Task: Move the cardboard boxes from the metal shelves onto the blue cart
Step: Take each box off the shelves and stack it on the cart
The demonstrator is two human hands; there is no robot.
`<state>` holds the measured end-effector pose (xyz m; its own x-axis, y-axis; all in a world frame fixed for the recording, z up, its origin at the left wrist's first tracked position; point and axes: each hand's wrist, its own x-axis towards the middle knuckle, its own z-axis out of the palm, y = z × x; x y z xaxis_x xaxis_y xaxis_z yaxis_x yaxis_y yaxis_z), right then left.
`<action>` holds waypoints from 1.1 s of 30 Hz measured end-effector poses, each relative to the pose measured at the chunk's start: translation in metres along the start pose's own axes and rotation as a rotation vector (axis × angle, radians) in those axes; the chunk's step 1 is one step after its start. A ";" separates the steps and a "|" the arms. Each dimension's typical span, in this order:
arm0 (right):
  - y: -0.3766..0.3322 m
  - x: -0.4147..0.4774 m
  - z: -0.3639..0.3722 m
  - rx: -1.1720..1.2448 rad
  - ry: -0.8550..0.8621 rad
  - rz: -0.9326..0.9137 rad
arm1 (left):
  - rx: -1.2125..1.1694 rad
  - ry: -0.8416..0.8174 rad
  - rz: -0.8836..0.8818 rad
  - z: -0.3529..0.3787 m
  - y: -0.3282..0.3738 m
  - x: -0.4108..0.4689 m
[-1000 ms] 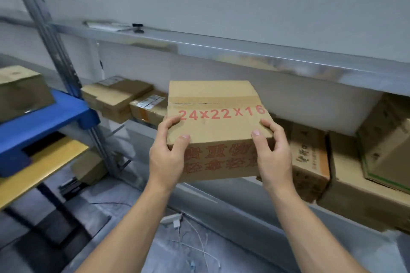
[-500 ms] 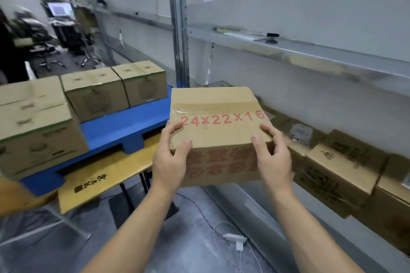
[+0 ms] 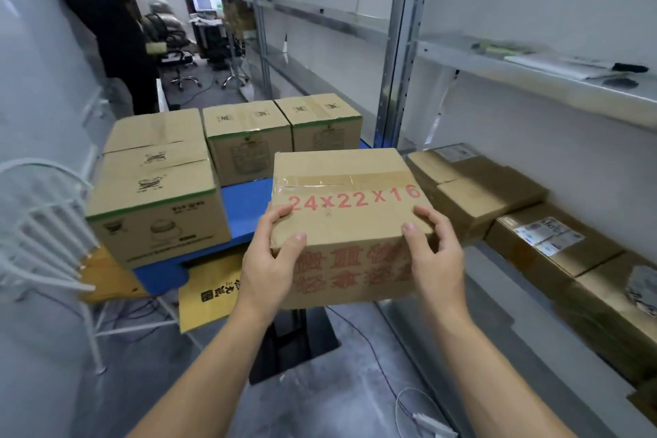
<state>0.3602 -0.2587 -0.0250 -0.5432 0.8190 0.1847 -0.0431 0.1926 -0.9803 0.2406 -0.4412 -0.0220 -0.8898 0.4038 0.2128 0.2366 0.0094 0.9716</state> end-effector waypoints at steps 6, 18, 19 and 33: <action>0.021 0.050 0.055 0.029 -0.106 0.051 | -0.011 0.129 -0.073 -0.014 -0.024 0.044; 0.062 0.169 0.147 0.044 -0.365 0.059 | 0.107 0.381 -0.178 -0.016 -0.069 0.150; 0.067 0.174 0.153 0.041 -0.381 0.060 | 0.117 0.392 -0.185 -0.018 -0.074 0.155; 0.099 0.209 0.195 -0.071 -0.552 0.079 | 0.561 0.411 -0.182 -0.027 -0.095 0.186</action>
<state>0.0787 -0.1735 -0.0973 -0.9016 0.4317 0.0282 0.0619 0.1931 -0.9792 0.0415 -0.3919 -0.0720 -0.9830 -0.0253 0.1819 0.1373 0.5569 0.8192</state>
